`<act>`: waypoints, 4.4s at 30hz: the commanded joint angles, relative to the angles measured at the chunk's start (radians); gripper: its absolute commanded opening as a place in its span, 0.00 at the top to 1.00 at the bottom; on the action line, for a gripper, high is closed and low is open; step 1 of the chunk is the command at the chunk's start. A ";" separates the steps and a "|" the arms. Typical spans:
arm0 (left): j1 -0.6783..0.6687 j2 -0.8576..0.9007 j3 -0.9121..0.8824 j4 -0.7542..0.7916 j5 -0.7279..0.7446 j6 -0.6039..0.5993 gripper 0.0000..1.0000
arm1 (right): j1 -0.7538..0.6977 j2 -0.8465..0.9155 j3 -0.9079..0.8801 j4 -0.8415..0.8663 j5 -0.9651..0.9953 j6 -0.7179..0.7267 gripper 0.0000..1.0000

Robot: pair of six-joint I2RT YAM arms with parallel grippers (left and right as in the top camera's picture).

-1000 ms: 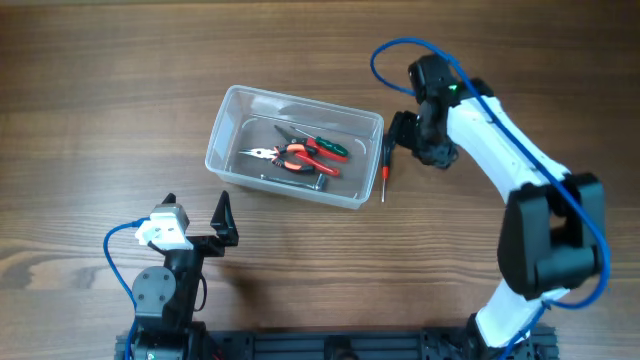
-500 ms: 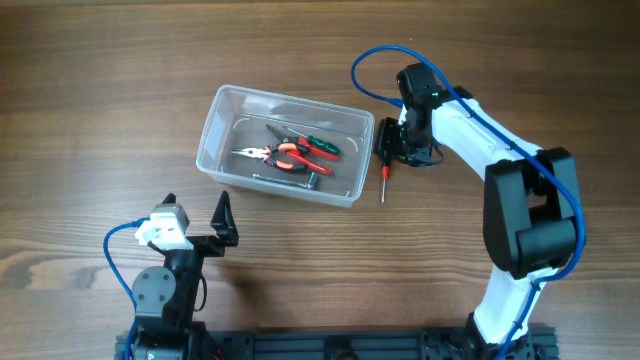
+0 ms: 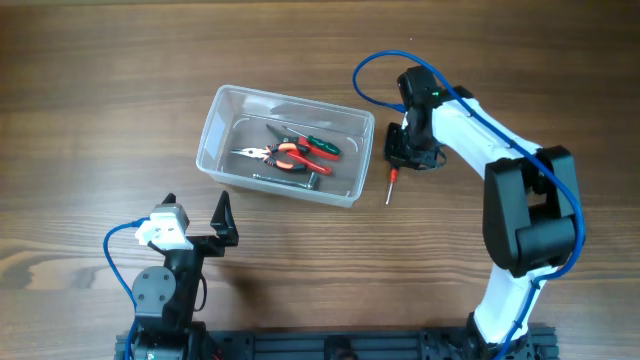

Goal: Pack container

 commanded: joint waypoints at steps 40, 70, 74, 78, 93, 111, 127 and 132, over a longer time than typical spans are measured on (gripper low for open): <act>0.006 -0.002 -0.005 -0.001 -0.003 -0.009 0.00 | 0.367 -0.254 0.208 0.347 0.111 -0.703 0.00; 0.006 -0.002 -0.004 -0.001 -0.003 -0.009 0.00 | -0.299 -0.590 0.208 -0.040 0.273 -0.313 0.00; 0.006 -0.002 -0.005 -0.001 -0.003 -0.009 0.00 | -0.304 -0.577 0.207 -0.060 0.272 -0.313 0.00; 0.006 -0.002 -0.004 -0.001 -0.003 -0.009 0.00 | -0.304 -0.551 0.193 -0.063 0.236 -0.311 0.00; 0.006 -0.002 -0.005 -0.001 -0.003 -0.009 0.00 | -0.304 -0.467 0.190 -0.075 0.145 -0.312 0.00; 0.006 -0.002 -0.004 -0.001 -0.003 -0.009 0.00 | -0.304 -0.467 0.190 -0.076 0.145 -0.312 0.00; 0.006 -0.002 -0.005 -0.001 -0.003 -0.009 0.00 | -0.304 -0.932 0.189 -0.078 0.560 -0.584 0.00; 0.006 -0.002 -0.005 -0.001 -0.003 -0.009 0.00 | -0.307 -1.165 0.122 -0.077 0.440 -0.593 0.00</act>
